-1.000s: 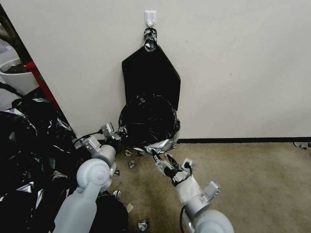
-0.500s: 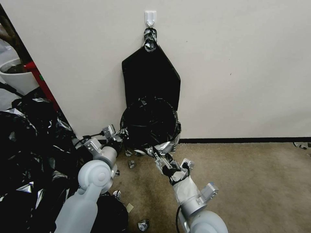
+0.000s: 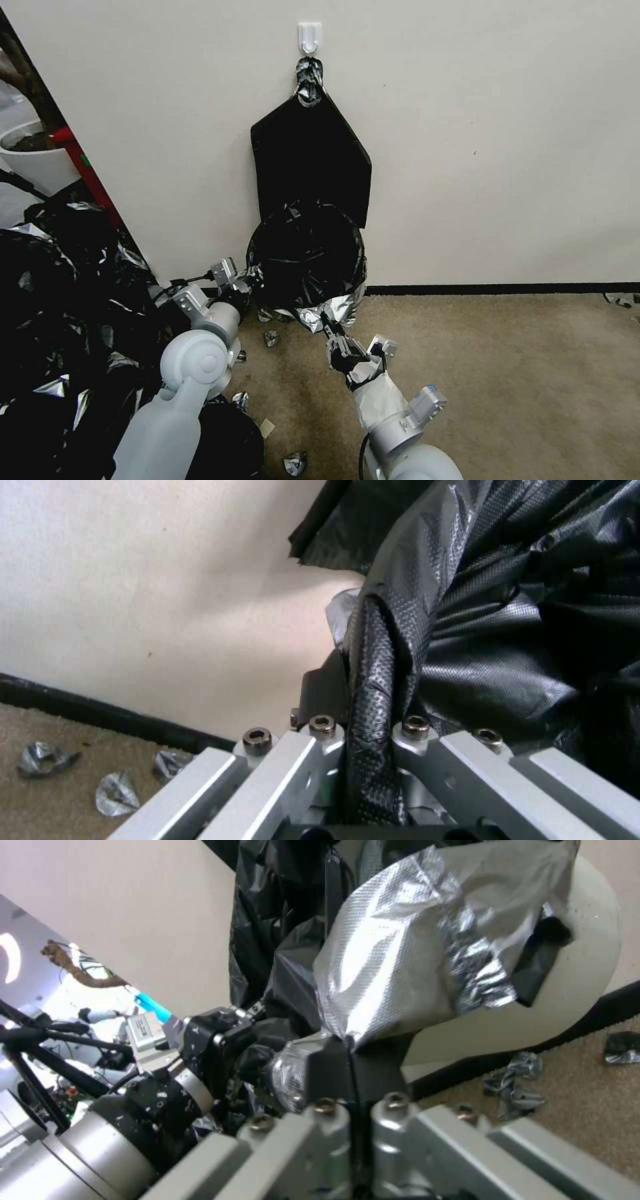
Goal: Place a trash bag onto the trash bin.
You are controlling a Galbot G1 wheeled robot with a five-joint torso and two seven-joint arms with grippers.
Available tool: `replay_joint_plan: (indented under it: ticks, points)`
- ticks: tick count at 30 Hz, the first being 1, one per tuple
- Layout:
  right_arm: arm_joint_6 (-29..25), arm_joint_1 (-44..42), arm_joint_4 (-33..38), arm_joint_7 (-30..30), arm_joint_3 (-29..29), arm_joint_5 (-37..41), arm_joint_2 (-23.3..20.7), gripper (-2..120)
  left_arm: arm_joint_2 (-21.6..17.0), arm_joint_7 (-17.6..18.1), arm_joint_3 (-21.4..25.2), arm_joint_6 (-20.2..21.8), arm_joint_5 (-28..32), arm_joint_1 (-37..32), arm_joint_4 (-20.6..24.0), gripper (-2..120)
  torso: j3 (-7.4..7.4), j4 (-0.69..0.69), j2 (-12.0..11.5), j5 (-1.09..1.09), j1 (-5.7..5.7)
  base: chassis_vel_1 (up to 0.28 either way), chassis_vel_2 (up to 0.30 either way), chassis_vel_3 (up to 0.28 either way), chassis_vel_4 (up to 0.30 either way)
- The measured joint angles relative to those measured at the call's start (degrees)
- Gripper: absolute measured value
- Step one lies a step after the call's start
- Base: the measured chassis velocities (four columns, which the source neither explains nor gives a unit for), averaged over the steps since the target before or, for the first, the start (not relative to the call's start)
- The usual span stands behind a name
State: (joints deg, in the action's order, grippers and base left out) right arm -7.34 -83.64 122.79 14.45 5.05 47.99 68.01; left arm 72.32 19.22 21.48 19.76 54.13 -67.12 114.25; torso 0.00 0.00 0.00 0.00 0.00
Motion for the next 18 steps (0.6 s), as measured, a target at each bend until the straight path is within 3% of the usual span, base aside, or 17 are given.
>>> replay_joint_plan:
  ticks: [7,12,18]
  points:
    - [-0.6,-0.7,-1.6,-2.7,1.1,-3.1,-0.7,0,0.0,0.0,0.1,0.0,0.0,-0.1,0.2,3,0.0,0.0,0.0,0.0,0.0,0.0,0.0,0.0,0.0]
    - [-0.2,-0.1,-6.8,-8.5,1.6,-8.8,-1.4,0,0.0,0.0,0.1,0.2,0.2,-0.4,1.1,3,0.0,0.0,0.0,0.0,0.0,0.0,0.0,0.0,0.0]
    - [0.0,4.2,-14.7,-8.9,-1.0,-17.9,-0.4,0,-0.4,0.0,0.2,1.2,0.9,-1.1,2.9,3,0.0,-0.01,0.0,0.01,0.0,0.0,0.0,0.0,0.0]
